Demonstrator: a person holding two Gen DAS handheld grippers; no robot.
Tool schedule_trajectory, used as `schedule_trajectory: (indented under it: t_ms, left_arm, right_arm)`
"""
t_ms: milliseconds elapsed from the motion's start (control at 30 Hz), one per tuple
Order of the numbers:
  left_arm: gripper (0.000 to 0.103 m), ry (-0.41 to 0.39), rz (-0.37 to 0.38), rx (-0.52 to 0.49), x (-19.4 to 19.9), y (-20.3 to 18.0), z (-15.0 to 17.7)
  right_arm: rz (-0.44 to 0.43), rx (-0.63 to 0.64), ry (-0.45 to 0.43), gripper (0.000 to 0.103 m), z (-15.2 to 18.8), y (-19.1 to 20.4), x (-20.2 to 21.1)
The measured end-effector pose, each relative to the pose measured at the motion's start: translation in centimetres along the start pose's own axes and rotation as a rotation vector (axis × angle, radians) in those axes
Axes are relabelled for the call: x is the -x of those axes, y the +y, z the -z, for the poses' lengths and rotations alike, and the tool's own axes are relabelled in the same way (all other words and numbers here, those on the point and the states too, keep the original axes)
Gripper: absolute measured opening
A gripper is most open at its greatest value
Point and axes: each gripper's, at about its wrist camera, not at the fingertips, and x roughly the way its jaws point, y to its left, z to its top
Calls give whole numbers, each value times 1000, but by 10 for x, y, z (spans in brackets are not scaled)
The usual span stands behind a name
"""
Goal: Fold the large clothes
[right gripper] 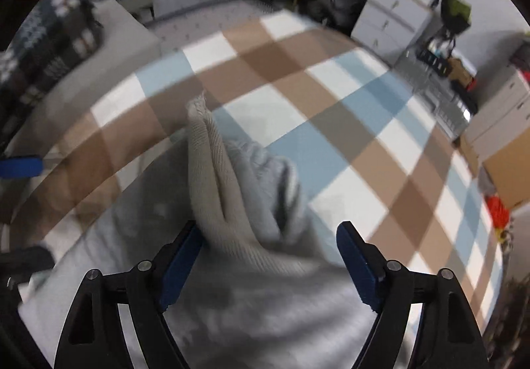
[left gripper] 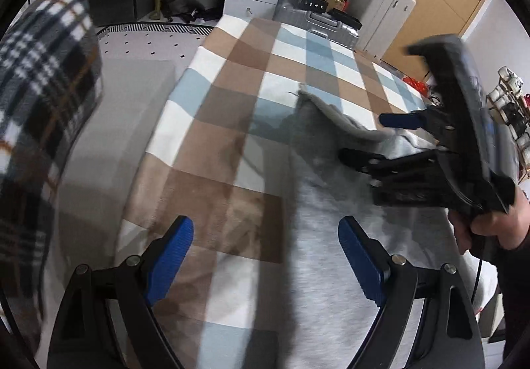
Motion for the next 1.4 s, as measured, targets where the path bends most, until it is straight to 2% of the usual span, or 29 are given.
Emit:
schedule_trajectory:
  t_ms: [33, 67, 133, 167, 233, 267, 333, 400, 467, 533, 600, 667, 733, 800, 900, 967, 1033, 1100, 1133, 1167, 1233, 1267, 1333, 1400]
  left_arm:
    - [87, 6, 0, 2, -1, 3, 0]
    - [86, 11, 4, 6, -1, 5, 0]
    - [87, 21, 16, 23, -2, 12, -1]
    - [87, 22, 13, 31, 0, 15, -1]
    - [87, 21, 15, 37, 2, 19, -1]
    - [87, 18, 19, 41, 2, 20, -1]
    - [87, 13, 22, 35, 4, 17, -1]
    - [87, 10, 22, 22, 4, 12, 1]
    - [87, 16, 14, -6, 1, 6, 3]
    - [87, 20, 10, -43, -1, -1, 4]
    - [87, 31, 17, -90, -3, -11, 6]
    - [87, 49, 41, -123, -3, -18, 11]
    - [87, 82, 41, -176, -6, -28, 16]
    - [87, 109, 22, -224, -7, -35, 22]
    - [87, 150, 21, -269, -5, -42, 38]
    - [87, 234, 61, -253, -10, -38, 52]
    - [87, 313, 63, -197, -16, -28, 66]
    - [87, 296, 65, -167, -9, -22, 73]
    - [87, 302, 57, -153, -7, -19, 75]
    - [87, 304, 61, -126, -5, -16, 75]
    - [86, 291, 129, -59, 0, -7, 77]
    - [86, 289, 142, -38, 2, -5, 78]
    - [86, 277, 178, -12, 6, -2, 81]
    - [84, 277, 196, -12, 9, -2, 86]
  right_arm:
    - [-20, -23, 29, 63, -4, -1, -7]
    - [-76, -78, 60, 48, -9, -7, -13]
    - [-150, -164, 50, 19, -17, -18, -12]
    - [-220, -209, 50, 12, -21, -24, -11]
    - [-267, -244, 18, 11, -26, -32, -7]
    - [-298, -251, -11, 7, -28, -34, -3]
    - [-343, -293, -99, 6, -34, -42, 8]
    - [-375, -366, -157, 9, -40, -50, 10]
    - [-282, -386, -206, 9, -43, -53, 16]
    - [-123, -387, -239, 25, -37, -63, 31]
    - [-68, -395, -273, 56, -18, -75, 53]
    - [-78, -436, -286, 69, 21, -95, 85]
    - [-98, -458, -285, 70, 65, -108, 113]
    - [-87, -480, -286, 78, 117, -109, 141]
    - [-85, -579, -377, 92, 201, -98, 178]
    - [-137, -661, -496, 94, 258, -81, 198]
    - [-170, -703, -599, 103, 293, -68, 210]
    - [-187, -745, -725, 103, 331, -50, 214]
    - [-199, -761, -756, 103, 343, -45, 213]
    - [-212, -770, -754, 103, 347, -43, 214]
    - [-270, -735, -719, 103, 338, -41, 218]
    - [-282, -705, -735, 103, 337, -39, 222]
    - [-229, -668, -768, 103, 337, -33, 225]
    - [-197, -646, -725, 103, 332, -31, 223]
